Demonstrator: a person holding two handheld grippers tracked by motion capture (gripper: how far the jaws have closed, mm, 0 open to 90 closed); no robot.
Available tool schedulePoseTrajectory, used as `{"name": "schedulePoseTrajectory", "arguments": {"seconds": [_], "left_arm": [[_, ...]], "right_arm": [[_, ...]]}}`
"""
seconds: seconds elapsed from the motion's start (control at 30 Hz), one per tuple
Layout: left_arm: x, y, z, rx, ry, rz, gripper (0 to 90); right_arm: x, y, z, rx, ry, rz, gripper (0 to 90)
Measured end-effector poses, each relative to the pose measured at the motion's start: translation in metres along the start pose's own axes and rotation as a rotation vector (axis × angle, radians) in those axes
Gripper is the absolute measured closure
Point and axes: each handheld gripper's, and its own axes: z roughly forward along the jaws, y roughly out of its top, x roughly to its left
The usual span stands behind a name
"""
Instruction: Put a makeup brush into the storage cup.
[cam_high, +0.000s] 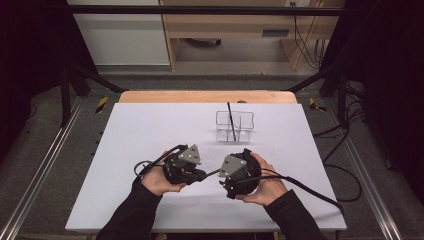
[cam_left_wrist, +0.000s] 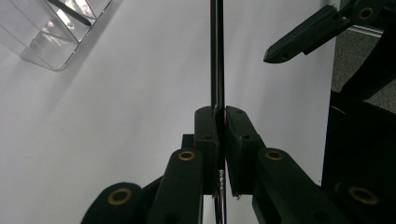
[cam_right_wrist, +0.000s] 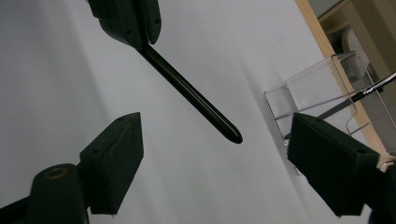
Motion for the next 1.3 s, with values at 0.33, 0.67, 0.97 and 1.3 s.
{"name": "schedulePoseTrajectory", "arguments": {"seconds": [0.33,0.67,0.97,1.3], "left_arm": [[-0.001,0.003,-0.003,-0.009,-0.013,0.009,83.4],[-0.004,0.005,-0.004,0.000,-0.017,0.017,83.4],[-0.006,0.007,-0.002,0.011,-0.028,0.025,83.4],[-0.008,0.011,0.001,0.026,-0.043,0.042,83.4]], "right_arm": [[0.002,0.003,-0.001,0.006,0.006,-0.062,28.4],[0.008,0.008,0.001,0.012,0.033,-0.120,35.1],[0.008,0.009,0.002,0.025,0.038,-0.161,42.8],[0.012,0.012,0.002,0.037,0.024,-0.243,50.8]]}}
